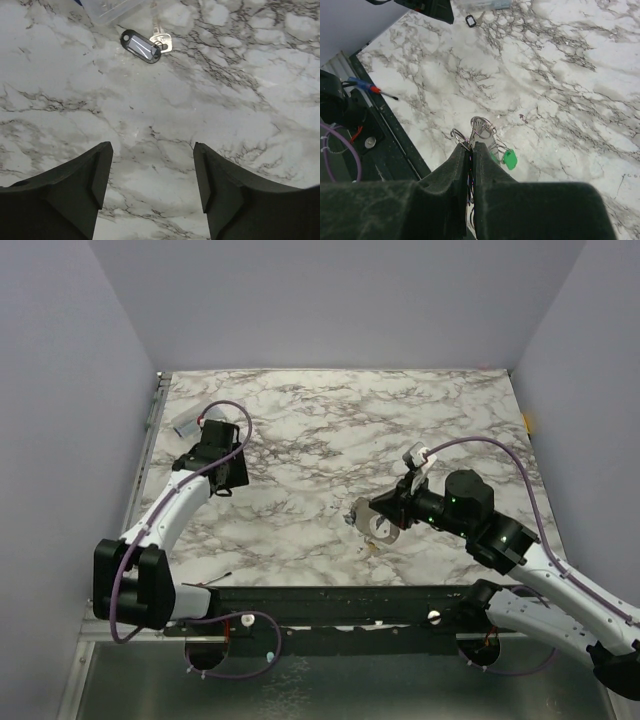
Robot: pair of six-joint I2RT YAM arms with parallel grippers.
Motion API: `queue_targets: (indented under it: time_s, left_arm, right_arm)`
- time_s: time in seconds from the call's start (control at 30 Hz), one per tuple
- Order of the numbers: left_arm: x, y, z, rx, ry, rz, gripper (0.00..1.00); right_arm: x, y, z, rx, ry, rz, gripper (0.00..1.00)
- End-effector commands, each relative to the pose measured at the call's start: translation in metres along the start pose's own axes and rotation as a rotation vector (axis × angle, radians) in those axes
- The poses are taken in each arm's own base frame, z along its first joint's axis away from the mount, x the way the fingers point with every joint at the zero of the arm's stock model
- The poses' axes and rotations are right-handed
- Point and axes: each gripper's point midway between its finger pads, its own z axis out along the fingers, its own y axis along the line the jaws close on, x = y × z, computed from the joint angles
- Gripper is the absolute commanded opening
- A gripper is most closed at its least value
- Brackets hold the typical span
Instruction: Put the keys on the keyring
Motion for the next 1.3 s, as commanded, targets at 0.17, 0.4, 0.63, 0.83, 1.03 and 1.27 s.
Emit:
queue_targets:
  time_s: [0.17, 0.4, 0.63, 0.83, 1.03, 1.27]
  left_arm:
    - [-0.015, 0.008, 0.056, 0.124, -0.008, -0.082, 0.6]
    - [-0.025, 0.019, 0.089, 0.08, 0.029, -0.069, 0.54]
    - [-0.013, 0.015, 0.113, 0.112, 0.088, -0.051, 0.47]
    - [-0.017, 0.006, 0.127, 0.156, 0.102, -0.054, 0.39]
    - [-0.017, 0.005, 0.129, 0.166, 0.102, -0.054, 0.32]
    - [-0.02, 0.003, 0.128, 0.176, 0.095, -0.056, 0.3]
  right_arm:
    - [-0.01, 0.005, -0.009, -0.011, 0.003, -0.017, 0.0]
    - [-0.008, 0.01, -0.006, -0.046, -0.008, -0.021, 0.01]
    - [-0.017, 0.011, -0.013, -0.045, -0.015, -0.065, 0.01]
    - [-0.017, 0.014, -0.009, -0.064, 0.004, -0.078, 0.01]
    - [-0.018, 0.015, -0.009, -0.071, 0.003, -0.069, 0.01]
    - [-0.018, 0.017, -0.007, -0.08, 0.014, -0.067, 0.01]
